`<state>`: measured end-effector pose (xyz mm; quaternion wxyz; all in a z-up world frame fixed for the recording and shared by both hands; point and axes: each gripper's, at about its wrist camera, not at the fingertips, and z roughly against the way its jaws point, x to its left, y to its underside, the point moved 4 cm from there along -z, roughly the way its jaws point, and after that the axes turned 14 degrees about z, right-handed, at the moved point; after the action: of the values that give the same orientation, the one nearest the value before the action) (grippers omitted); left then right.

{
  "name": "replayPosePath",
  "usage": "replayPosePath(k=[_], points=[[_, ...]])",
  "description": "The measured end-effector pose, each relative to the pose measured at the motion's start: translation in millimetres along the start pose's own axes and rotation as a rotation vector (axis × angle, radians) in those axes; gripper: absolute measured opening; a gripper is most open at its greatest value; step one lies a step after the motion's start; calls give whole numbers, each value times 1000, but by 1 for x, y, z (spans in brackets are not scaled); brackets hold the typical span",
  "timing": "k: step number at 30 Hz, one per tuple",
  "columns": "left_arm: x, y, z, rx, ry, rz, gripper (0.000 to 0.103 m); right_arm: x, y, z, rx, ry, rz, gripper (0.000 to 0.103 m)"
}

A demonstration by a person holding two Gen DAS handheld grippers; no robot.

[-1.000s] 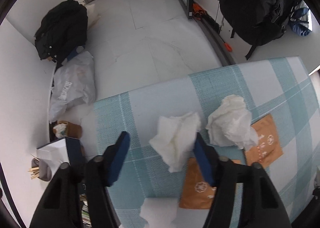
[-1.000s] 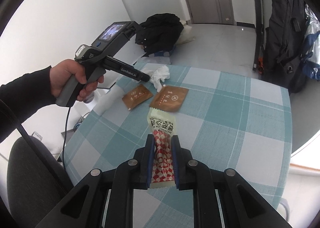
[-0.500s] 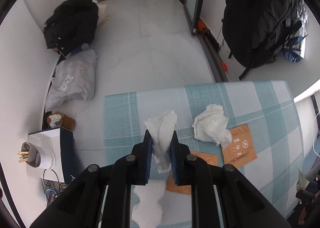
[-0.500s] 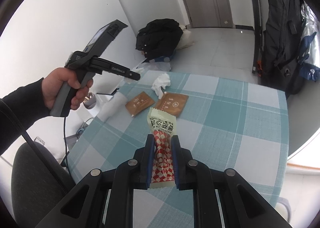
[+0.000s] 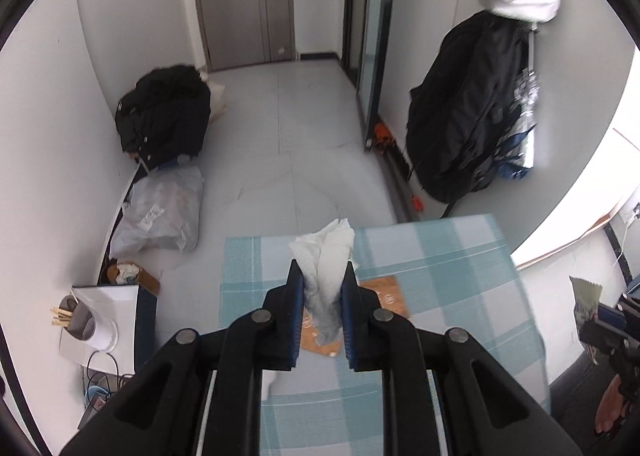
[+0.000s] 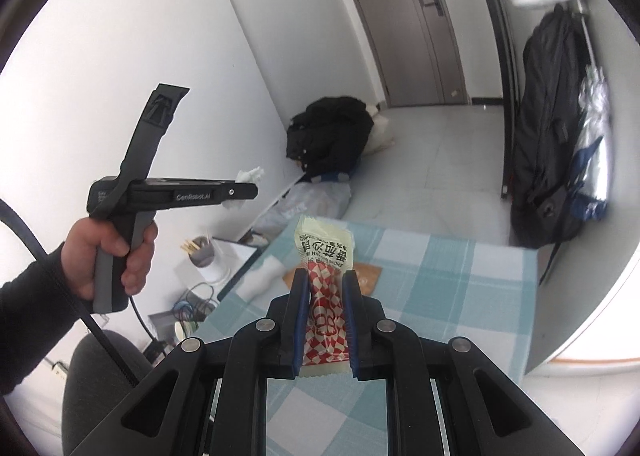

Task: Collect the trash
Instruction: 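Carry the tissue and wrapper over the white bin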

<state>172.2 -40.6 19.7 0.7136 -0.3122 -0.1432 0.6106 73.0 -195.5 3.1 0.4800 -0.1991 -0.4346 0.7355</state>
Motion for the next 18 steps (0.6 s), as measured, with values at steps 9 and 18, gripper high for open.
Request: replayPosePath(k=[9,18], points=[[-69,1,69,-135,149,-67,12,-16,-31,94,-125,106,36,16],[-152,12,101,-176,300,-160,12,-56,-19,189,-186,275,-29,16]])
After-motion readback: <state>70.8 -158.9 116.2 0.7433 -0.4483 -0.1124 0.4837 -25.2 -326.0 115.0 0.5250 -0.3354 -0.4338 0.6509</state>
